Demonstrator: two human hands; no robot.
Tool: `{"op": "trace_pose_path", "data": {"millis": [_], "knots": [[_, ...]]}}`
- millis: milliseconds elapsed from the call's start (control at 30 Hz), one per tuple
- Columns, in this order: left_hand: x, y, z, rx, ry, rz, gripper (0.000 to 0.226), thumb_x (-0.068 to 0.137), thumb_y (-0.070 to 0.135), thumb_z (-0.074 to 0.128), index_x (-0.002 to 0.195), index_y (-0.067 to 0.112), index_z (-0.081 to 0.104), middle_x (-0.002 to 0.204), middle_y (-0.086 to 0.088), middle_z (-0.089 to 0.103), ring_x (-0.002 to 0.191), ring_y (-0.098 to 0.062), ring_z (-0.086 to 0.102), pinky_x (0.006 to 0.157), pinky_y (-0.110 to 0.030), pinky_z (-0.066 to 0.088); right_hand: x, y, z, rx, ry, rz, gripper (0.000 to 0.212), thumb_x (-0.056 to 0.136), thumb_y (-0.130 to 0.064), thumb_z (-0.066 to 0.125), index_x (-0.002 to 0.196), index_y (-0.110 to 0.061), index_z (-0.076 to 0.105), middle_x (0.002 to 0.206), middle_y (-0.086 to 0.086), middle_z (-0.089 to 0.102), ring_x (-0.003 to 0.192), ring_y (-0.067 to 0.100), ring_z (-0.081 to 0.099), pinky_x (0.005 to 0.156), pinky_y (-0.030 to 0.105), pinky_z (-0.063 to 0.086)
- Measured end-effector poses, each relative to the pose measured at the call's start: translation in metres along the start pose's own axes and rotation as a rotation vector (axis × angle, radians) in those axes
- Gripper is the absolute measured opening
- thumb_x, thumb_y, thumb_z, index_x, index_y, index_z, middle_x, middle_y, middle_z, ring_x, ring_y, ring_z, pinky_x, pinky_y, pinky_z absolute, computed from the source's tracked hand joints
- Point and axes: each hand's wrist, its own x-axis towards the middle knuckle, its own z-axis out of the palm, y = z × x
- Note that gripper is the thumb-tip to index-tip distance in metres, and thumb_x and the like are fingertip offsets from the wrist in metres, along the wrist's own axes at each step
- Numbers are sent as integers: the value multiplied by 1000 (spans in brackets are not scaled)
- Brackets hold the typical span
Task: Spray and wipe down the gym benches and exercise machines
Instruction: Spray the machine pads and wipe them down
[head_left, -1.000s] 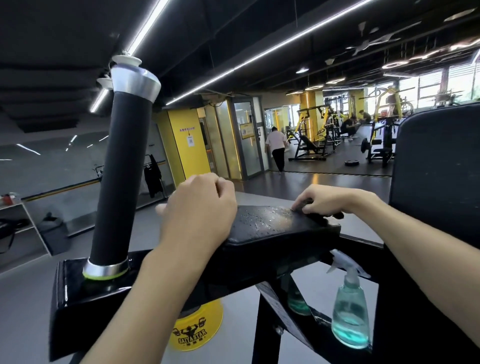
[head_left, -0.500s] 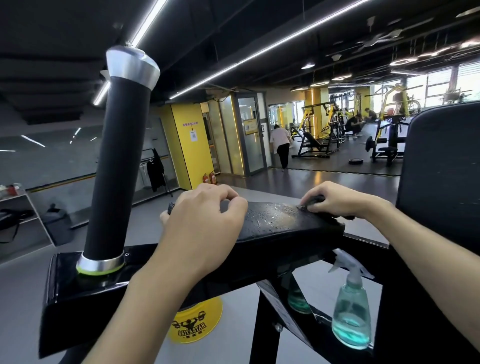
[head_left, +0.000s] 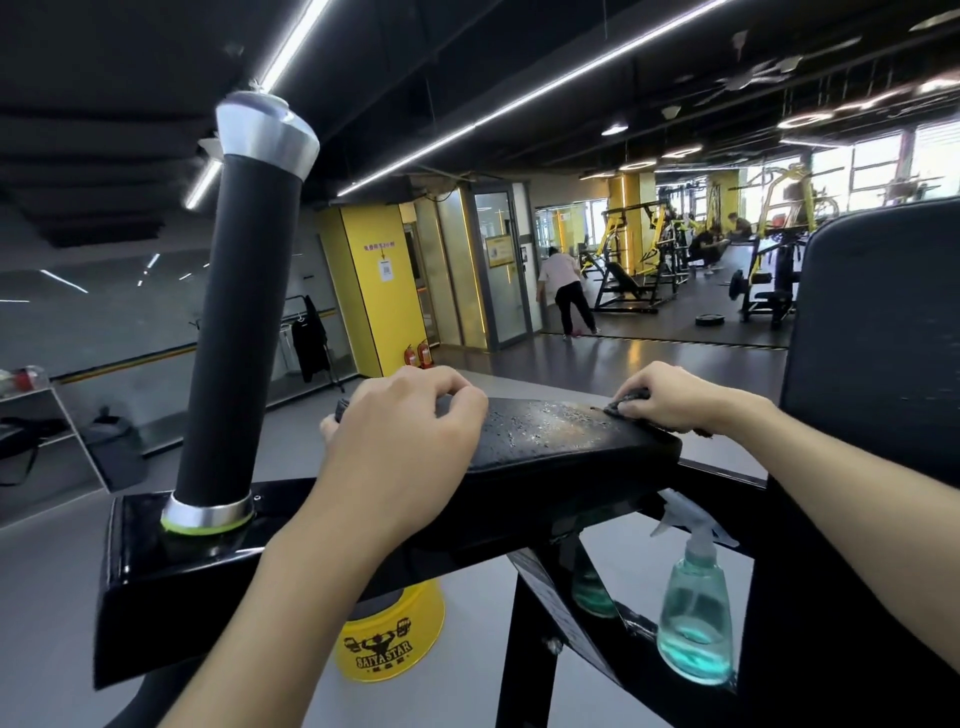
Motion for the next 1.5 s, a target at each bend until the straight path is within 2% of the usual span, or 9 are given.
{"op": "trace_pose_path", "data": {"millis": [167, 400, 533, 700, 867, 1000, 1200, 1367, 1500], "knots": [[0, -1, 0, -11, 1, -1, 48, 79, 52, 22, 98, 41, 65, 113, 13, 60, 115, -16, 45, 107, -58, 34, -14, -12, -5, 54, -24, -106, 17, 94, -17, 61, 100, -22, 76, 98, -9, 72, 93, 9, 64, 83, 23, 46], [-1, -1, 0, -17, -5, -5, 48, 78, 52, 22, 97, 39, 65, 107, 12, 61, 113, -17, 46, 105, -59, 35, -21, 3, 0, -19, 27, -22, 24, 94, -12, 56, 104, -18, 77, 105, 0, 73, 102, 22, 64, 92, 31, 49], [0, -2, 1, -15, 10, 1, 47, 79, 51, 22, 96, 40, 65, 105, 14, 62, 112, -16, 47, 104, -58, 37, -36, 5, -8, 95, 10, -86, 19, 95, -15, 59, 97, -22, 76, 94, -9, 74, 87, 8, 66, 77, 16, 48], [1, -1, 1, -21, 2, 3, 47, 79, 51, 22, 94, 40, 65, 106, 13, 62, 113, -18, 48, 103, -56, 38, -35, 19, -1, 19, 44, 28, 22, 94, -14, 56, 99, -21, 76, 100, 0, 74, 97, 21, 66, 88, 31, 51], [0, -2, 2, -10, 11, 11, 48, 79, 51, 22, 94, 39, 66, 104, 13, 63, 112, -19, 49, 104, -58, 37, -50, 3, -9, 94, 18, -94, 19, 94, -16, 59, 94, -25, 76, 90, -13, 73, 83, 0, 64, 73, 10, 45], [0, -2, 1, -13, 10, 9, 49, 79, 51, 22, 95, 39, 67, 105, 13, 64, 112, -19, 50, 104, -58, 38, -43, 10, -1, -10, 93, -6, 18, 95, -16, 59, 99, -20, 76, 99, -2, 74, 98, 20, 66, 87, 29, 49], [0, -2, 1, -7, 8, 9, 49, 79, 50, 22, 96, 39, 66, 107, 13, 63, 114, -18, 46, 106, -56, 36, -54, -12, -11, 150, -4, -146, 18, 94, -18, 60, 90, -27, 75, 88, -16, 74, 83, 1, 66, 77, 16, 50], [-1, -2, 1, 0, 5, 13, 48, 79, 50, 22, 95, 38, 66, 107, 14, 62, 113, -16, 44, 106, -56, 35, -37, -2, -6, -7, 32, -3, 20, 94, -15, 58, 100, -20, 76, 99, -1, 73, 99, 20, 65, 85, 27, 48], [0, -2, 1, -11, 7, 19, 48, 80, 50, 23, 95, 38, 66, 106, 14, 62, 113, -16, 46, 107, -58, 35, -41, -20, -13, 78, -35, -114, 18, 94, -19, 59, 99, -24, 76, 97, -11, 73, 91, 9, 65, 83, 22, 49]]}}
